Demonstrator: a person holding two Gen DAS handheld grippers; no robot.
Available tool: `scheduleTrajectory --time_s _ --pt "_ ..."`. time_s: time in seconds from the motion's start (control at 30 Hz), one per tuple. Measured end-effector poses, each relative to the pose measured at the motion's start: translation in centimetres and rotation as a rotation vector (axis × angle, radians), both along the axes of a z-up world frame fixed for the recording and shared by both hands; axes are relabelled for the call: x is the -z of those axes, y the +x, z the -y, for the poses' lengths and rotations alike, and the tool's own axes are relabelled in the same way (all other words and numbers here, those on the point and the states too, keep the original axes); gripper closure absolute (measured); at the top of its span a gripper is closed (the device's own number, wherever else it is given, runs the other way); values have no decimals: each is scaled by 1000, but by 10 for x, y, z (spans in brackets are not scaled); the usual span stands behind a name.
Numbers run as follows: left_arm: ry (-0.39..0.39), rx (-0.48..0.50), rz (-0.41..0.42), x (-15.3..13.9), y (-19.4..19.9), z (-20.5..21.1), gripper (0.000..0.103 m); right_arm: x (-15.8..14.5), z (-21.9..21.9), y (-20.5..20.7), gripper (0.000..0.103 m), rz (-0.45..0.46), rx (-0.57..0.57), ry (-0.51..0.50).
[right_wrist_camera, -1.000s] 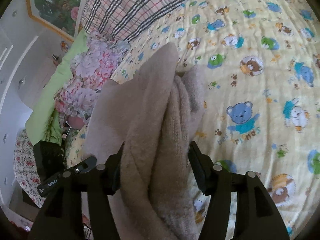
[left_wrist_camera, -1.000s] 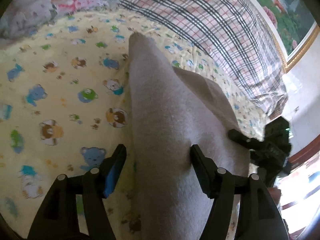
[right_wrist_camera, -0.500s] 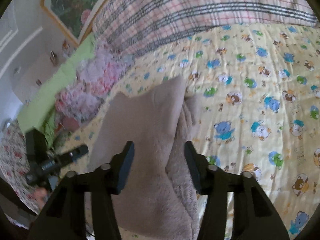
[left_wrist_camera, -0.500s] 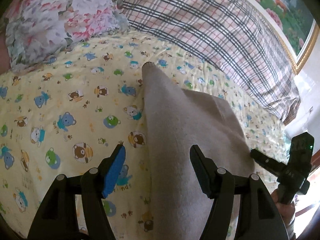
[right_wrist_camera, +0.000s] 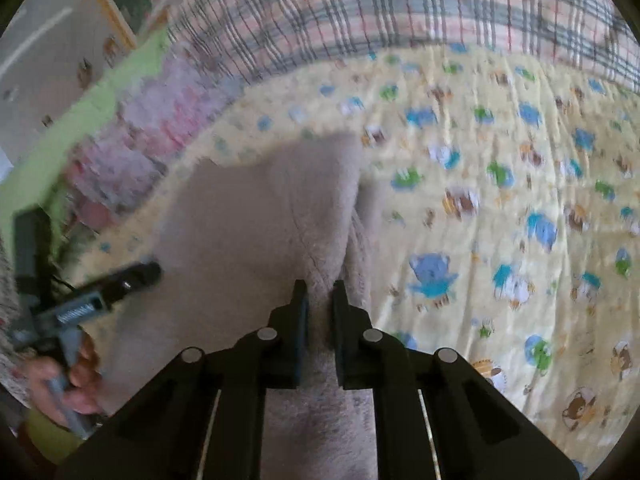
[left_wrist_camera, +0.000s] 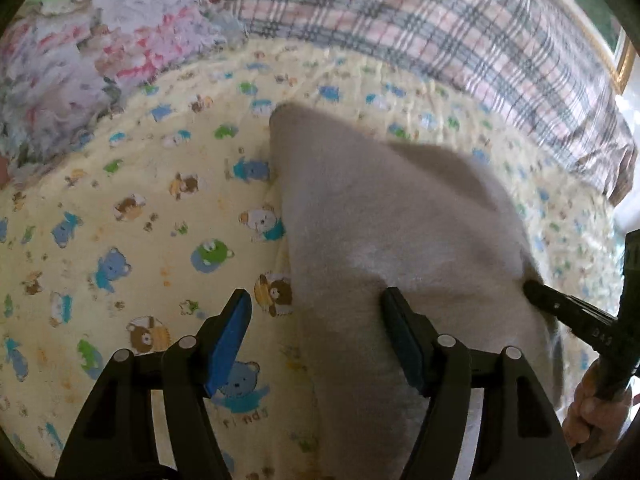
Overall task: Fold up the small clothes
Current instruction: 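Release the folded sweater and withdraw both grippers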
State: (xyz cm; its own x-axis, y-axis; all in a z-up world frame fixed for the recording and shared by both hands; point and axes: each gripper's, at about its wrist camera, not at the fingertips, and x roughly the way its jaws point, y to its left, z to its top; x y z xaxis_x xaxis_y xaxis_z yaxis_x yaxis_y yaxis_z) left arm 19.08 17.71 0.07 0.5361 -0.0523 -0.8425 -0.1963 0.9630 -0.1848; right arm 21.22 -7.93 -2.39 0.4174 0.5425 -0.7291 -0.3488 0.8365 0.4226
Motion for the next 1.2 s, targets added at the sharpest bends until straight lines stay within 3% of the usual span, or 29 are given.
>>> scheduleTrajectory --time_s 0.13,0.33,0.47,0.63,0.83,1.0,1.1,1.2 --pt "-14 17 20 2 -5 -5 33 2 9 -3 91 -25 13 65" --pt "-27 -13 58 -22 -35 -8 33 -18 22 -16 83 9 38 126" --pt "-9 11 69 -31 -70 -5 34 -38 41 -45 83 53 60 158" --pt "-10 44 54 -26 -111 2 34 -47 48 -84 83 64 10 215" --pt "-47 64 52 -22 -124 12 34 -28 25 -102 83 21 -43 178" --pt "60 103 21 -9 -121 24 33 -3 25 -97 83 -7 19 11" --pt "114 118 1 10 -120 27 30 10 38 -94 83 -20 61 11" --pt "96 89 28 17 -122 22 23 16 46 -92 83 -30 79 34"
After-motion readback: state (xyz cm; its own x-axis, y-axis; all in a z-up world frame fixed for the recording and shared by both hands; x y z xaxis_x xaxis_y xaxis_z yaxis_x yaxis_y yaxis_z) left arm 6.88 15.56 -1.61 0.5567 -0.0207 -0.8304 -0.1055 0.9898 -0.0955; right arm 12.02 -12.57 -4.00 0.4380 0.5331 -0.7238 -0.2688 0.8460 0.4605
